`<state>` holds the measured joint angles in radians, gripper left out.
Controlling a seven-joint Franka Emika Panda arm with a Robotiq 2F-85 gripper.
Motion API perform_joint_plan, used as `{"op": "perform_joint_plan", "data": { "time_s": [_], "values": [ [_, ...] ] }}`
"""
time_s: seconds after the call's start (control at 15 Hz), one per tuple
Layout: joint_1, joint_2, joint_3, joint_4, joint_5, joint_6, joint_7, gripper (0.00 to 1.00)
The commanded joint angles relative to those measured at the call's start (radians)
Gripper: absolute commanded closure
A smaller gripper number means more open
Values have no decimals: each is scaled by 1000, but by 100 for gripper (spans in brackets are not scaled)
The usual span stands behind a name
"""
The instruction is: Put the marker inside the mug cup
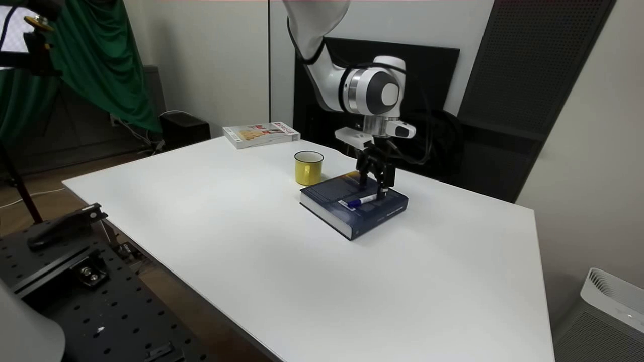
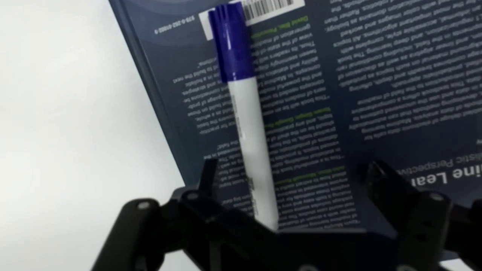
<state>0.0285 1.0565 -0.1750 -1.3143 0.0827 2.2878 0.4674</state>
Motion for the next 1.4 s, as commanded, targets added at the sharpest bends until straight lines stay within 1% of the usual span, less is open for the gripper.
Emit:
{"op": "perform_joint_plan", "data": {
  "time_s": [0.0, 0.07, 0.13, 0.27, 0.33, 0.4, 0.47, 0.67, 0.73, 0.87, 0.93, 1.13, 1.33],
  "values": [
    [-8, -25, -6, -30, -3, 13, 16, 27],
    [-11, -27, -5, -33, 0, 21, 15, 33],
    [-14, -28, -3, -35, 2, 28, 12, 42],
    [-23, -35, 4, -37, 10, 37, 7, 55],
    [-26, -38, 7, -39, 15, 41, 7, 63],
    [-33, -41, 12, -40, 23, 43, 7, 69],
    [-36, -41, 13, -41, 30, 44, 10, 75],
    [-48, -39, 13, -31, 50, 20, 19, 97],
    [-48, -35, 7, -22, 53, 10, 29, 99],
    [-41, -27, -8, -3, 41, -23, 47, 96],
    [-40, -28, -8, 3, 39, -38, 49, 96],
    [-7, -34, -14, 39, 17, -60, 66, 96],
    [37, -57, -5, 73, 6, -54, 74, 96]
  ]
}}
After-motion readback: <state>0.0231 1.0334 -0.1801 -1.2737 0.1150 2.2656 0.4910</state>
